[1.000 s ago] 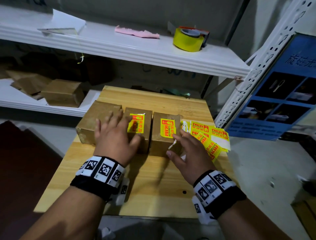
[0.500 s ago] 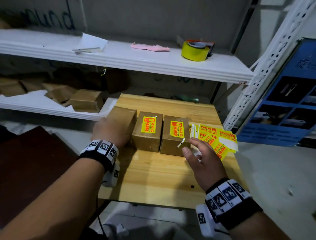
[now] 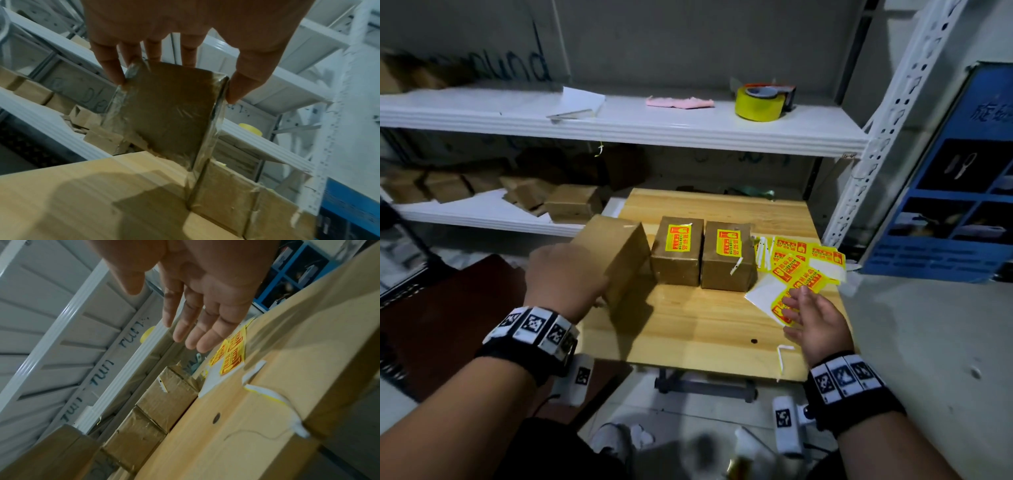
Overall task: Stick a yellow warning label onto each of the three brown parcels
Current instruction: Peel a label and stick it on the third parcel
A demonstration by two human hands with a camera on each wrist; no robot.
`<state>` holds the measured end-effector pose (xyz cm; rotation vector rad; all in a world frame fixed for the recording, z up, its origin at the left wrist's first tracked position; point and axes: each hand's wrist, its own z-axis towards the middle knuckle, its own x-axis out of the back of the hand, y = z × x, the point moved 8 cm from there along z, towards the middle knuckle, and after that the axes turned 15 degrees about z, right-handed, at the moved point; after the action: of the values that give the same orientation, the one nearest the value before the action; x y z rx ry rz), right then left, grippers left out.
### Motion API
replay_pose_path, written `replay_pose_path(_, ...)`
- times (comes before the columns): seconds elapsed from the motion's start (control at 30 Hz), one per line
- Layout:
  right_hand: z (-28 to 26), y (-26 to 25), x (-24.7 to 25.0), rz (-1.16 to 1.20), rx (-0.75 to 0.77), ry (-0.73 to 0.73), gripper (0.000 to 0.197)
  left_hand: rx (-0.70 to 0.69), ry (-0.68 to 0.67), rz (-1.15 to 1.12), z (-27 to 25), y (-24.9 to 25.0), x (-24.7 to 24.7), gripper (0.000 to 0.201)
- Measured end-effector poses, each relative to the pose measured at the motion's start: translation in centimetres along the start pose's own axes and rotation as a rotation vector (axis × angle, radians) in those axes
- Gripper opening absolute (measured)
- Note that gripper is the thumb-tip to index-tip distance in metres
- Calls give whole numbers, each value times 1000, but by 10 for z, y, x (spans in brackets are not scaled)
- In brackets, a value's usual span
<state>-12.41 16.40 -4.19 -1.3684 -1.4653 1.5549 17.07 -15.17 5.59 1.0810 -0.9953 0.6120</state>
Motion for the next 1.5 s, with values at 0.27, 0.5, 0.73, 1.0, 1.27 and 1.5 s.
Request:
replay_pose_path(0.27,2,-9,18,-44,13,25,35,-427,-66,-49,-62,53,-9,66)
replay_pose_path(0.5,15,-10,38,-12,-28,75,37,-651,-444,211,-72,106,-95,70)
replay_pose_path(0.73,33,-12,57,41,-73,129,46,-627,-473,429,-40,127,-107,86)
replay_pose_path(1.0,53,1,63,224,-242,170,60,-683,-47,129,-98,211,-84,34)
replay_pose_path(1.27,62,2,74,244,-307,182,64,-560,-504,416,-127,273,-206,35)
replay_pose_path(1.5,63,4,90,210,-365,186,66,-541,-634,604,-114,262,-251,52)
